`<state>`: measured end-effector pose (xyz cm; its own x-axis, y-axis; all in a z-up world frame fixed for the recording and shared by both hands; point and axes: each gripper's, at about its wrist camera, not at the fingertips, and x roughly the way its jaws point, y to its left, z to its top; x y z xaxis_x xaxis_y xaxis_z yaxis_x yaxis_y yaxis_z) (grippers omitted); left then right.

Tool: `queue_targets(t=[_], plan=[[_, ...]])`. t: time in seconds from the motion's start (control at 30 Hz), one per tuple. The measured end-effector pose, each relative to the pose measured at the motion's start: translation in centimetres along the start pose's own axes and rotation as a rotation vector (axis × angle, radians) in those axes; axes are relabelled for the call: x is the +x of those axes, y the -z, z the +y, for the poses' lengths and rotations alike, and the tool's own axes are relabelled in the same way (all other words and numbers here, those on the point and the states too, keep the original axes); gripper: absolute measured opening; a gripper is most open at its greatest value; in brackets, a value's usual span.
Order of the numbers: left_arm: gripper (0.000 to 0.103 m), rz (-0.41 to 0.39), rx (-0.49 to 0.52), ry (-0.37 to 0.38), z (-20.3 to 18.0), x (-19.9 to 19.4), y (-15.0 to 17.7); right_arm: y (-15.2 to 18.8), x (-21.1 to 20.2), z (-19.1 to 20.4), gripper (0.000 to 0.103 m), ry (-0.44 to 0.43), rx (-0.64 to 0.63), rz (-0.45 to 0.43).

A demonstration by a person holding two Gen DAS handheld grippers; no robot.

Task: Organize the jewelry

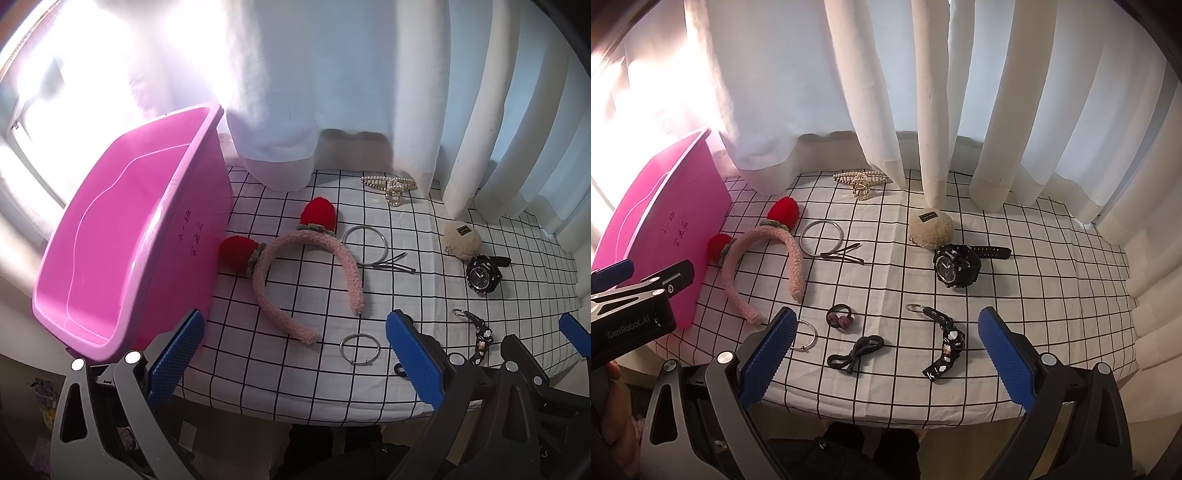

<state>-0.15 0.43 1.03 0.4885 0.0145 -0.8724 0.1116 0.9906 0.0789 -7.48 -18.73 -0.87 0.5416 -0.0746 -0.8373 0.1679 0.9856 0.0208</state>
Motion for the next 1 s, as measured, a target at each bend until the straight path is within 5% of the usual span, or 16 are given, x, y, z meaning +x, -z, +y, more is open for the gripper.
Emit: queue_targets(t=[1.0], plan=[[0.097,-0.011,0.0,-0.009,0.08,-0.34,0.4,0.04,-0.21,-0.02,0.094,-0.014,0.009,-0.005]])
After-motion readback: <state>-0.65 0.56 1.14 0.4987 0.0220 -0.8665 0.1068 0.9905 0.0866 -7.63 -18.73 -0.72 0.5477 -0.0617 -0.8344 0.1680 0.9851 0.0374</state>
